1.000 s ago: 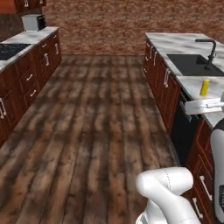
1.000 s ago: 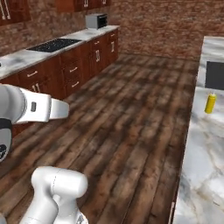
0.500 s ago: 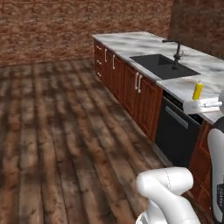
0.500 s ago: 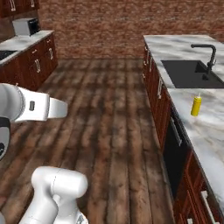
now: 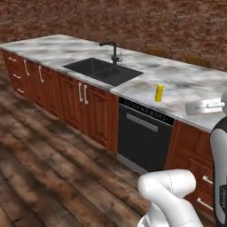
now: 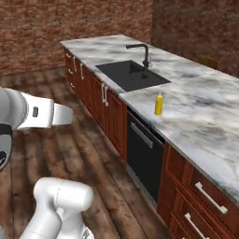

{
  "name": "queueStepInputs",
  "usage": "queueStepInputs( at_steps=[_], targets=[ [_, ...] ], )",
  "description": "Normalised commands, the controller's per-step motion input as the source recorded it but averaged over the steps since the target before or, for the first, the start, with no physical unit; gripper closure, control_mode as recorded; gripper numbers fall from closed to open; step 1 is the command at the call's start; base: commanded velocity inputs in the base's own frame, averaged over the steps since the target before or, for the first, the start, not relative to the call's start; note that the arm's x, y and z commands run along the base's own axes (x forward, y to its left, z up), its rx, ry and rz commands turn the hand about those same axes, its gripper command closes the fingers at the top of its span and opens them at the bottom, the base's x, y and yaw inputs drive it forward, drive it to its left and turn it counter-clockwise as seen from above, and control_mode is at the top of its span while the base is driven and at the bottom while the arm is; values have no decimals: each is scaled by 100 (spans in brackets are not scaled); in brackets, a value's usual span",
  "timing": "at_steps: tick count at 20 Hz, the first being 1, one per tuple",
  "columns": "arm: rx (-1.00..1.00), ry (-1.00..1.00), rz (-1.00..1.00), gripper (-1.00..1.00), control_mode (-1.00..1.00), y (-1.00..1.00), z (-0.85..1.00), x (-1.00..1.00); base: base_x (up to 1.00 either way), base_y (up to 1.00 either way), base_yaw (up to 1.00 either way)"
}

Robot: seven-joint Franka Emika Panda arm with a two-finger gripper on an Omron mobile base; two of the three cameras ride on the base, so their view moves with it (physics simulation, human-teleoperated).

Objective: Place the ketchup and mustard from the counter to the top shelf of the fridge. If the existing items in the fridge are on the top shelf, move them to other shelves.

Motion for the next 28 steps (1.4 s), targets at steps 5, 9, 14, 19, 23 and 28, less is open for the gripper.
queueStepInputs(
  at_steps=[5, 9, 14, 19, 23, 28],
  targets=[
    [0, 0, 0, -100, 100, 0, 0, 0, 44, 55, -81],
    [0, 0, 0, -100, 100, 0, 0, 0, 56, 55, -78],
    [0, 0, 0, -100, 100, 0, 0, 0, 76, 62, -72],
    [0, 0, 0, -100, 100, 0, 0, 0, 85, 44, -58],
    [0, 0, 0, -100, 100, 0, 0, 0, 71, 22, -29],
    [0, 0, 0, -100, 100, 0, 0, 0, 37, 8, -14]
  ],
)
